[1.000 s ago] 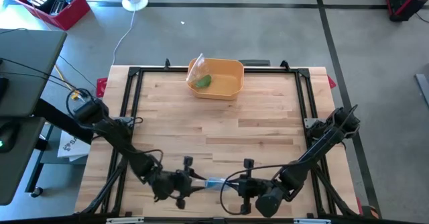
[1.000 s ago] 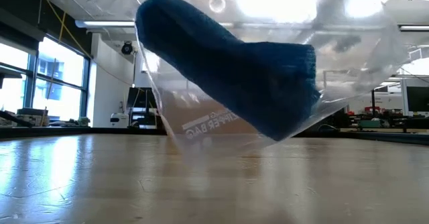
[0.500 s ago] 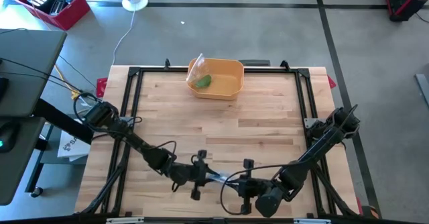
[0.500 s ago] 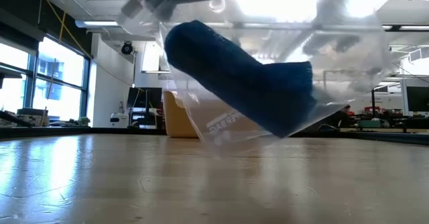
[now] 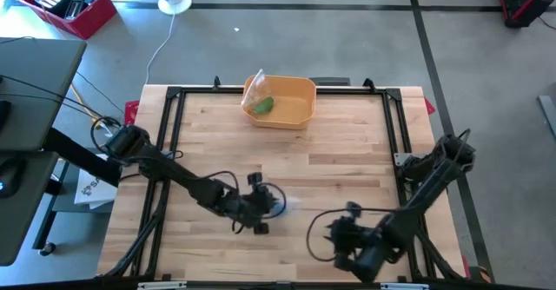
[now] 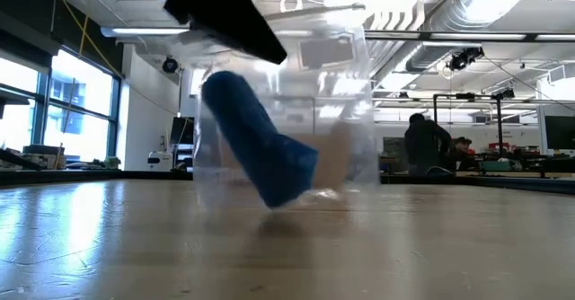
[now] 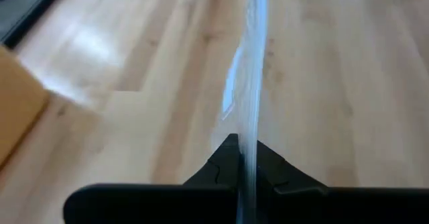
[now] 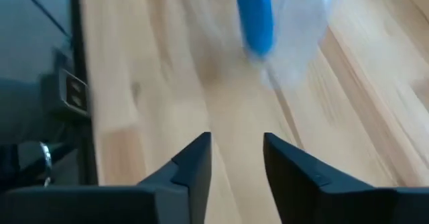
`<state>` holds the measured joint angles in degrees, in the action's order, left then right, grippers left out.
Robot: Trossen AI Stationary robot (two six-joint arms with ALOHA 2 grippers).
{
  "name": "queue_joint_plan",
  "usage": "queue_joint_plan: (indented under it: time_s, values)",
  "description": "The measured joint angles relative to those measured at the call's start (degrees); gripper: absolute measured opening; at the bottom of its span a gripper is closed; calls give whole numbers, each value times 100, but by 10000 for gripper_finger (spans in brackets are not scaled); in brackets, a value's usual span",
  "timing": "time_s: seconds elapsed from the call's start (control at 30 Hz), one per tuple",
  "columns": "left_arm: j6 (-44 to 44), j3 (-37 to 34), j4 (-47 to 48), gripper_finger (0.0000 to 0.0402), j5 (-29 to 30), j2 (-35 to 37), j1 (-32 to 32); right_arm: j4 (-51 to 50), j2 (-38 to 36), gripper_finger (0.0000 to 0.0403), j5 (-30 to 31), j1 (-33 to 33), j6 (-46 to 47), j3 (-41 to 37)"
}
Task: Roll bandage
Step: Put the zip bag into the yellow bin
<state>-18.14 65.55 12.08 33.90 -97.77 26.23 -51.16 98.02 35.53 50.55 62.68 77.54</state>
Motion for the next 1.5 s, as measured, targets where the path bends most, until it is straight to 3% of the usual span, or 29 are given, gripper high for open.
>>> queue_joint_plan:
  time_s: [0.2, 0.33, 0.47, 0.57, 0.8, 1.0, 1.2, 1.27, 1.5]
  values:
    - [152, 864, 783, 1, -335, 260, -933, -423, 176, 140, 155, 769, 2028, -231]
    - [922, 1000, 279, 0, -1333, 636, -2041, -217, 359, 140, 352, 1124, 2789, -384]
    - [575, 998, -288, 0, -2822, 918, -3370, -164, 516, 140, 637, 1296, 3188, -433]
    - [130, 998, -792, 0, -3282, 985, -4105, -137, 607, 140, 786, 1341, 3191, -433]
    - [22, 999, -1328, 0, -3185, 581, -4833, -196, 594, 140, 837, 1287, 3133, -433]
    - [-58, 989, -1178, 0, -2210, 255, -5008, -474, 592, 140, 785, 1244, 3123, -433]
    - [-829, 723, -703, 0, -1271, 185, -5157, -501, 574, 140, 757, 1206, 3241, -433]
    - [-1113, 543, -808, 5, -1301, 185, -5241, -496, 573, 140, 754, 1206, 3241, -433]
    - [-1779, -43, -1755, 54, -2376, -56, -5646, -477, 573, 140, 688, 1206, 3244, -433]
